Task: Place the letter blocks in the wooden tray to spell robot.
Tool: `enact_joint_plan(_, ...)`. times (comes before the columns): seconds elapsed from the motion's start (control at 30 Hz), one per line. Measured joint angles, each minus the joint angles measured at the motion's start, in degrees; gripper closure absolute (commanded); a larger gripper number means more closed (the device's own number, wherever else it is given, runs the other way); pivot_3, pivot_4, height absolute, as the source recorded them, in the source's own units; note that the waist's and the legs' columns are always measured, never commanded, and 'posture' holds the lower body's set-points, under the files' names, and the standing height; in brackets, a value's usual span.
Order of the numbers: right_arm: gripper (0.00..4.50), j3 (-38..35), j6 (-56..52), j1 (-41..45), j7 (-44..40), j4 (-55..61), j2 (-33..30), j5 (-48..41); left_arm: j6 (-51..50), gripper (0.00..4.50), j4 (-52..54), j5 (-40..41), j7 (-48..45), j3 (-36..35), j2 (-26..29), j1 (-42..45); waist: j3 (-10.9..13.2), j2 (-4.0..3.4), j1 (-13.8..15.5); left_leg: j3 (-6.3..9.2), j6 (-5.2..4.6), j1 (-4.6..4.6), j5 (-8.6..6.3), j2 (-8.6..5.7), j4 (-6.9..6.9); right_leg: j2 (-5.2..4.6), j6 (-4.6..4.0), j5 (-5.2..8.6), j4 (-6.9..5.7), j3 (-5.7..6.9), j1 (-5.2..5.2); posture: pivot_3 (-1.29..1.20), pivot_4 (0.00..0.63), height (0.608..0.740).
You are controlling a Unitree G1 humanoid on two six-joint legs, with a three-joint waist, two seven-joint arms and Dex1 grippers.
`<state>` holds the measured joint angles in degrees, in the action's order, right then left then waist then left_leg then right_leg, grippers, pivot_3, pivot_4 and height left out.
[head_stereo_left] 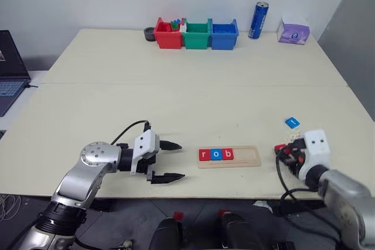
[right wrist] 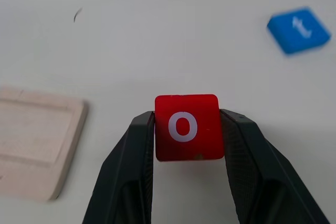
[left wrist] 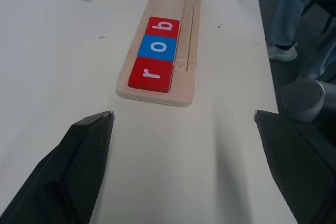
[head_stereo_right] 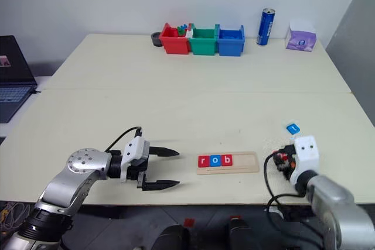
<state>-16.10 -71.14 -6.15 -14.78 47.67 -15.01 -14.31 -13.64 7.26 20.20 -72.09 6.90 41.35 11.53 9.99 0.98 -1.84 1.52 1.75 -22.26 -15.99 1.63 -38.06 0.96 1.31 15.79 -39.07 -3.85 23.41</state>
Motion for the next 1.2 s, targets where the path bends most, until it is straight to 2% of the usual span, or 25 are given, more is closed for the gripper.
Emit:
enact_joint_plan(0.13, 3.04, 2.01, -0.15, -1.46, 6.49, 0.98, 7.35, 1.97, 1.21, 0.0, -1.64, -0.18, -1.07, 0.3, -0.19, 1.02, -0.03, 0.04, -0.16, -0.11, -0.01, 0.23, 0.0, 0.0, 0.0, 0.0, 0.08, -0.07, 0.02, -0.17, -0.11, 0.0, 0.15, 0.74)
enact_joint_plan(0.27, 3.04, 3.88, 3.4, -2.59, 9.33, 0.13, 8.75, 3.55, 1.78, 0.0, -2.83, -0.24, -1.27, 0.41, -0.21, 1.33, -0.1, 0.16, -0.15, -0.13, -0.01, 0.25, 0.0, 0.01, 0.03, 0.0, 0.08, -0.07, 0.06, -0.16, -0.13, 0.0, 0.15, 0.74)
enact_joint_plan(0.3, 2.32, 3.9, 4.3, -2.79, 9.85, -0.18, 9.52, 3.68, 1.85, 0.0, -3.01, -0.24, -1.31, 0.46, -0.21, 1.33, -0.13, 0.21, -0.14, -0.13, -0.01, 0.25, 0.0, 0.02, 0.04, 0.01, 0.08, -0.06, 0.06, -0.15, -0.13, 0.0, 0.15, 0.74)
enact_joint_plan(0.4, 1.3, 3.68, 6.3, -2.79, 10.3, -1.25, 11.2, 3.8, 2.02, 0.0, -3.17, -0.34, -1.32, 0.48, -0.19, 1.32, -0.15, 0.24, -0.14, -0.12, -0.01, 0.25, 0.0, 0.03, 0.05, 0.01, 0.08, -0.06, 0.07, -0.16, -0.12, 0.0, 0.15, 0.74)
enact_joint_plan(0.5, 0.22, 1.71, 6.75, -0.31, 10.1, -1.59, 10.28, 3.71, 2.57, 0.0, -3.16, -0.39, -1.21, 0.46, -0.11, 1.15, -0.13, 0.23, -0.14, -0.12, -0.01, 0.25, 0.0, 0.01, 0.05, 0.0, 0.08, -0.07, 0.07, -0.19, -0.11, 0.0, 0.15, 0.74)
enact_joint_plan(0.53, 0.03, 1.1, 6.76, 1.11, 9.89, -1.58, 8.98, 3.57, 2.63, 0.0, -3.16, -0.4, -1.18, 0.47, -0.11, 1.02, -0.13, 0.22, -0.14, -0.14, -0.01, 0.25, 0.0, 0.0, 0.05, 0.0, 0.08, -0.07, 0.07, -0.21, -0.1, 0.0, 0.15, 0.74)
enact_joint_plan(0.63, 0.03, -1.28, 6.49, 5.48, 6.85, -1.61, 1.81, 2.47, 2.67, 0.0, -3.14, -0.44, -1.05, 0.47, -0.11, 0.89, -0.12, 0.21, -0.15, -0.15, -0.01, 0.24, 0.0, -0.02, 0.07, 0.0, 0.08, -0.06, 0.08, -0.19, -0.1, 0.0, 0.15, 0.74)
enact_joint_plan(0.73, 0.03, -3.26, 6.0, 7.01, -0.76, -3.6, -7.89, -1.48, 2.66, 0.0, -3.11, -0.46, -0.96, 0.47, -0.11, 0.81, -0.11, 0.24, -0.14, -0.2, -0.02, 0.21, -0.01, -0.04, 0.09, 0.02, 0.06, -0.05, 0.1, -0.13, -0.11, 0.0, 0.15, 0.74)
enact_joint_plan(0.83, 0.03, -2.7, 7.85, 4.47, -12.19, -7.36, -18.69, -5.64, 2.64, 0.0, -3.03, -0.5, -0.83, 0.5, -0.14, 0.83, -0.05, 0.23, -0.07, -0.2, -0.03, 0.16, -0.01, -0.06, 0.14, 0.02, 0.02, -0.02, 0.13, -0.12, -0.11, 0.0, 0.15, 0.74)
enact_joint_plan(0.97, 0.03, 0.37, 21.06, -0.9, -28.45, -15.12, -34.07, -5.41, 2.57, 0.0, -3.0, -0.54, -0.62, 0.5, -0.09, 0.84, 0.01, 0.33, -0.01, -0.22, -0.04, 0.17, -0.02, -0.08, 0.1, 0.02, 0.03, -0.01, 0.15, -0.06, -0.15, 0.0, 0.15, 0.74)
enact_joint_plan(1.1, 0.03, 5.18, 32.68, -1.09, -37.47, -22.61, -40.01, -3.5, 2.47, 0.0, -2.91, -0.56, -0.51, 0.56, -0.16, 1.09, 0.06, 0.42, -0.16, -0.27, -0.04, 0.24, -0.02, -0.07, 0.06, 0.08, 0.05, -0.03, 0.1, -0.09, -0.17, 0.0, 0.15, 0.74)
enact_joint_plan(1.2, 0.03, 8.99, 38.88, 2.52, -41.4, -28.97, -41.52, -1.86, 2.34, 0.0, -2.79, -0.57, -0.5, 0.59, -0.15, 1.13, 0.07, 0.42, -0.25, -0.27, -0.04, 0.27, -0.01, -0.05, 0.04, 0.08, 0.06, -0.04, 0.08, -0.11, -0.17, 0.0, 0.15, 0.74)
